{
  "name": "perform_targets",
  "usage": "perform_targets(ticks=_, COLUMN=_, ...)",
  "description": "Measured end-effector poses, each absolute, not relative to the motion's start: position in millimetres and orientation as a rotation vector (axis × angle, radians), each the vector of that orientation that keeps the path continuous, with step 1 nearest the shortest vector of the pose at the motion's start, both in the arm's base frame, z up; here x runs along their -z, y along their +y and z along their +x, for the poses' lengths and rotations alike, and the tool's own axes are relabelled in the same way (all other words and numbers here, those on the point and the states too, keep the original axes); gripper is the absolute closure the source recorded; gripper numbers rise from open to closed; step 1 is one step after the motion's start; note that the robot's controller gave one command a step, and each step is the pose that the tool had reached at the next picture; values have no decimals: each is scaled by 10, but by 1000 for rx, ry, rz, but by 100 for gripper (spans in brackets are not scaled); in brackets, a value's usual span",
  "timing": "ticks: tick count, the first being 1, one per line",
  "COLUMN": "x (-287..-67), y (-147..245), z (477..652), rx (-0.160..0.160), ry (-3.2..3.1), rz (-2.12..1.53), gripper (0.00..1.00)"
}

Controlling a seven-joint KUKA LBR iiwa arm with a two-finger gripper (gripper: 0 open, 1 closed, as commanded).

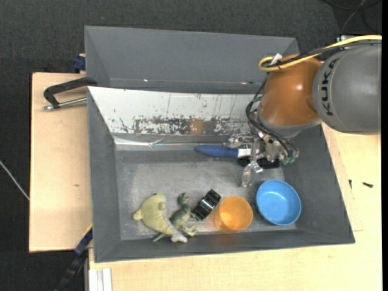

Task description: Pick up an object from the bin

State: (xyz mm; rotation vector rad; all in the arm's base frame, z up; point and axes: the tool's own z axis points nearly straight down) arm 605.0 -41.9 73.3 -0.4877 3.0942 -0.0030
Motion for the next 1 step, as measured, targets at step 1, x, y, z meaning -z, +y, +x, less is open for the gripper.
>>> perform_targets(ticks=1, x=-753, y=-417, z=6070, rx=1, ry=3096, rz=-486, gripper=0)
